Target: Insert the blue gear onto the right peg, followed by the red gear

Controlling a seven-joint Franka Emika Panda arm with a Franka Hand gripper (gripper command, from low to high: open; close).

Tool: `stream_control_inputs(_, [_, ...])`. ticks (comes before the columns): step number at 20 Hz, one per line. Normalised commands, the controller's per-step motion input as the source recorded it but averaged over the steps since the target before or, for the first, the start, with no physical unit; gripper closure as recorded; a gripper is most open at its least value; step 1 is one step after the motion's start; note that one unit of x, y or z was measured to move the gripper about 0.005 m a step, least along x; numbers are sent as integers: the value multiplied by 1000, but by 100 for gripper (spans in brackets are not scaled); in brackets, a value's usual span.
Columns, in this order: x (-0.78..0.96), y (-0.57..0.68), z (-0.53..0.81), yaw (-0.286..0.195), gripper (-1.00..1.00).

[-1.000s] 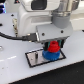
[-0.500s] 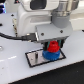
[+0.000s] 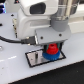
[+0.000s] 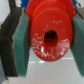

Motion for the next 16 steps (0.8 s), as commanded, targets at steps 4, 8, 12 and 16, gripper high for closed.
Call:
stream_control_inputs(4, [177,49,-49,0,100])
stream_control_inputs(8, [103,66,2,0,-100])
stream_control_inputs(12, [8,73,339,0,-100])
stream_control_inputs(16, [3,154,511,0,-100])
